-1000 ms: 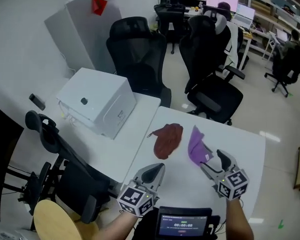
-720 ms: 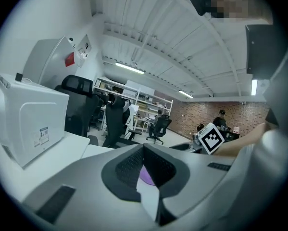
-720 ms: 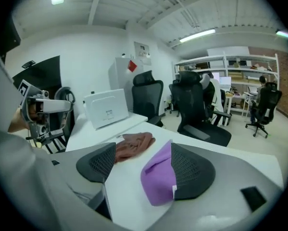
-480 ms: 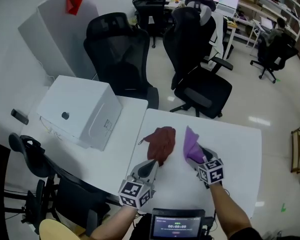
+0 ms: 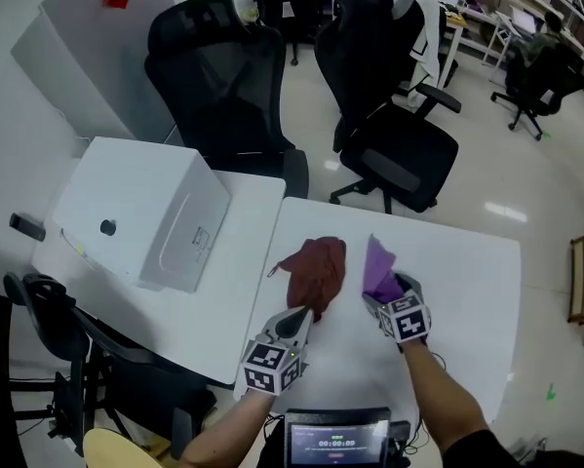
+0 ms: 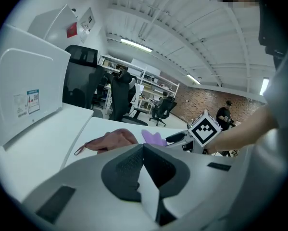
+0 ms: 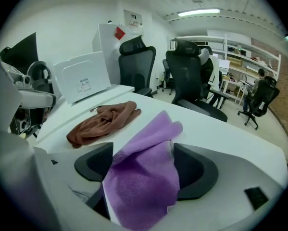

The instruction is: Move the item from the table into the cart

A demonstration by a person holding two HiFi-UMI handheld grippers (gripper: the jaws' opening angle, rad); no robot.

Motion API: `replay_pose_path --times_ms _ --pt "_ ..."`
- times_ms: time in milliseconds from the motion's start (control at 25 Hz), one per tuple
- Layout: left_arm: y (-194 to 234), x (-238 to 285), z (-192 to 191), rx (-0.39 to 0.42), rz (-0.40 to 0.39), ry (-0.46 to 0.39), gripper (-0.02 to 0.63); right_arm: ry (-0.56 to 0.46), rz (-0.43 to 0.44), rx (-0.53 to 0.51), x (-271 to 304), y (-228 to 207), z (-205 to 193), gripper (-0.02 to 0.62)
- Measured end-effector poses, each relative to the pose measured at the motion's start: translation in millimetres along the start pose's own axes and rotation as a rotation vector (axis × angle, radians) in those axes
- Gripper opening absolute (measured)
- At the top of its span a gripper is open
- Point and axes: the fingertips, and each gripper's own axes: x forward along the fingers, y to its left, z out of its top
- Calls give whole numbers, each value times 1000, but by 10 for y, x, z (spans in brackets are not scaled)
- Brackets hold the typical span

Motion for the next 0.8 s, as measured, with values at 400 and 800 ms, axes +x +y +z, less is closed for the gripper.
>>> replay_pose_path --times_ms 400,800 --pt "300 52 71 -71 9 -24 0 55 -5 32 408 22 -110 321" --pt "161 -101 97 -76 -13 -43 0 40 11 80 311 110 -82 65"
